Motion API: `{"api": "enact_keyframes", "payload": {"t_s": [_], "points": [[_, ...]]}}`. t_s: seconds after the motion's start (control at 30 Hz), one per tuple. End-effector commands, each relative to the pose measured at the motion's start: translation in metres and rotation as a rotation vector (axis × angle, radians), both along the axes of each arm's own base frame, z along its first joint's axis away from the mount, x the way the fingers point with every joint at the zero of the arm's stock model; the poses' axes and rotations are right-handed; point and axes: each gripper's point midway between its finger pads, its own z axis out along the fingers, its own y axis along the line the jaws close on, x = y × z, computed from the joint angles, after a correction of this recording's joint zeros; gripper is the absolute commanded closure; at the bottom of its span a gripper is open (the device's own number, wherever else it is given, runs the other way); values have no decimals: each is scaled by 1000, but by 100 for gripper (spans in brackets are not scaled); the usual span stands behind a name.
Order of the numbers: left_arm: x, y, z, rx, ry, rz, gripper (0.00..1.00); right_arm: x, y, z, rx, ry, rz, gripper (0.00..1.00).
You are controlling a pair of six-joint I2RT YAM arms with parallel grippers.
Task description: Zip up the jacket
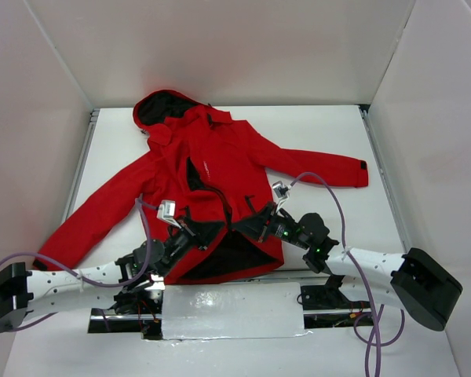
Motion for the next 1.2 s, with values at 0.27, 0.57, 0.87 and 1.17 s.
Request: {"api": "enact_keyframes", "payload": {"t_s": [0.27,0.57,0.87,1.17], "points": [[1,10,31,-102,-38,28,100,0,0,18,53,-56,6,100],[1,7,25,-94,-22,20,100,0,-1,27,67,-82,2,100],[1,4,21,-84,-13,17,100,1,-2,32,67,-97,-9,100],[-1,4,25,-90,-21,7,100,4,-1,32,59,-101,-16,100]]}}
